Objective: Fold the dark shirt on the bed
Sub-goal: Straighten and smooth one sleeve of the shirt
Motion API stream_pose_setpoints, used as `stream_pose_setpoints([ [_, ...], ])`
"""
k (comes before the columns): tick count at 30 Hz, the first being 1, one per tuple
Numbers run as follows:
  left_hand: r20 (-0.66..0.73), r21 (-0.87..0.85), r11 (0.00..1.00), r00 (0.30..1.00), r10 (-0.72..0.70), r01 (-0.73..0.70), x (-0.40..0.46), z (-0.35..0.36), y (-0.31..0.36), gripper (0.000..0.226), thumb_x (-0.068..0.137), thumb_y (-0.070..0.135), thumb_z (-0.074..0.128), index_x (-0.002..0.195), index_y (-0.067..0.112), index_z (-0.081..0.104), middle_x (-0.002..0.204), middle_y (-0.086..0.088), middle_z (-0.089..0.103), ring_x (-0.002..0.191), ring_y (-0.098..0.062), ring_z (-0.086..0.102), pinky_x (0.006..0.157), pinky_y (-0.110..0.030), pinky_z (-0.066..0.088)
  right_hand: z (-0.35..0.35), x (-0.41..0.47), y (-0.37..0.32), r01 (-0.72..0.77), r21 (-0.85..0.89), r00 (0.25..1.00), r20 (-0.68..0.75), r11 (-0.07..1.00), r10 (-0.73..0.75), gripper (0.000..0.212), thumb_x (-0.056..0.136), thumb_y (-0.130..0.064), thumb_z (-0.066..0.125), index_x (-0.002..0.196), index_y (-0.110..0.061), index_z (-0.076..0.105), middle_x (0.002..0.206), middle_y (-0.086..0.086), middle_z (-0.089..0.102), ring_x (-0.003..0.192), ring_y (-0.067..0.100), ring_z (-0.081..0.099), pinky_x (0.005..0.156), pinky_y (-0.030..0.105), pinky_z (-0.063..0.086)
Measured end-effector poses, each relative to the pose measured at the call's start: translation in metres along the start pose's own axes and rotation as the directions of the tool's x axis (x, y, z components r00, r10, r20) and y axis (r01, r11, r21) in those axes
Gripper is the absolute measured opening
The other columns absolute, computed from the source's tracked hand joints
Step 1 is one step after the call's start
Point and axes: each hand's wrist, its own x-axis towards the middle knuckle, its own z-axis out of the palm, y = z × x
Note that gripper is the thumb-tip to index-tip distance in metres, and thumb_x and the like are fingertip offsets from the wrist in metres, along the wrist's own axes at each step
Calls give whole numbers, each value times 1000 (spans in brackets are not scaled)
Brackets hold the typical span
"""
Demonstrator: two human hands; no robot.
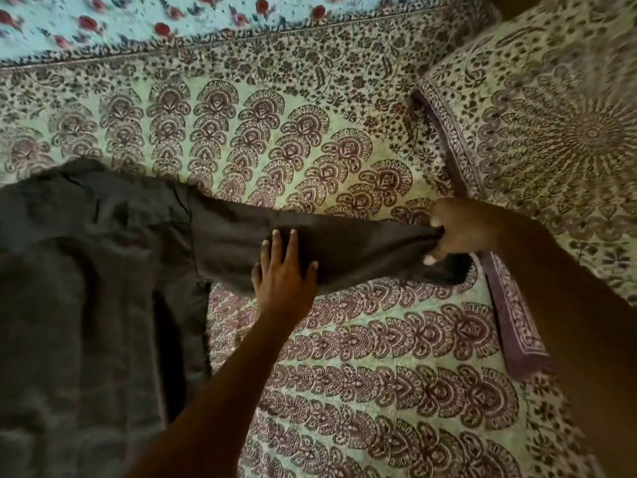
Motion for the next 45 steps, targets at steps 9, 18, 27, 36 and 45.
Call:
stream_pose_setpoints([
  [9,-109,-89,992,990,-94,85,13,28,34,63,104,63,27,161,47,7,173,5,0,160,-22,-4,125,-56,4,-25,-2,30,332,304,934,-241,893,-265,32,92,-43,72,85,-13,66,77,9,67,71,20,65,62,32,46],
  [18,-61,198,980,998,-25,37,23,49,50,69,96,79,15,156,55,-9,170,8,-22,157,-29,-21,115,-73,-11,-11,2,36,-63,-307,936,-349,950,-51,66,85,-61,73,131,-16,56,127,18,58,118,42,59,94,48,48],
  [27,-53,187,978,993,101,-90,21,43,43,71,99,68,34,159,49,1,171,9,-17,158,-29,-15,119,-69,1,58,17,11,-31,-271,862,-495,962,-112,50,80,-24,78,126,-13,62,133,19,56,126,39,53,104,58,45],
  [36,-34,255,945,975,219,-203,52,-17,16,67,94,6,58,152,33,38,167,3,18,138,-39,36,90,-61,52,128,24,-32,-150,141,797,-568,979,204,40,95,-33,60,130,-14,57,142,19,44,130,42,42,98,55,45],
  [45,-11,189,936,952,305,-298,104,-41,6,30,93,11,64,122,14,55,124,-13,52,98,-38,64,77,-54,58,148,54,-60,52,144,765,-642,988,53,49,100,-35,53,141,-9,57,155,19,43,143,40,39,105,57,44],
])
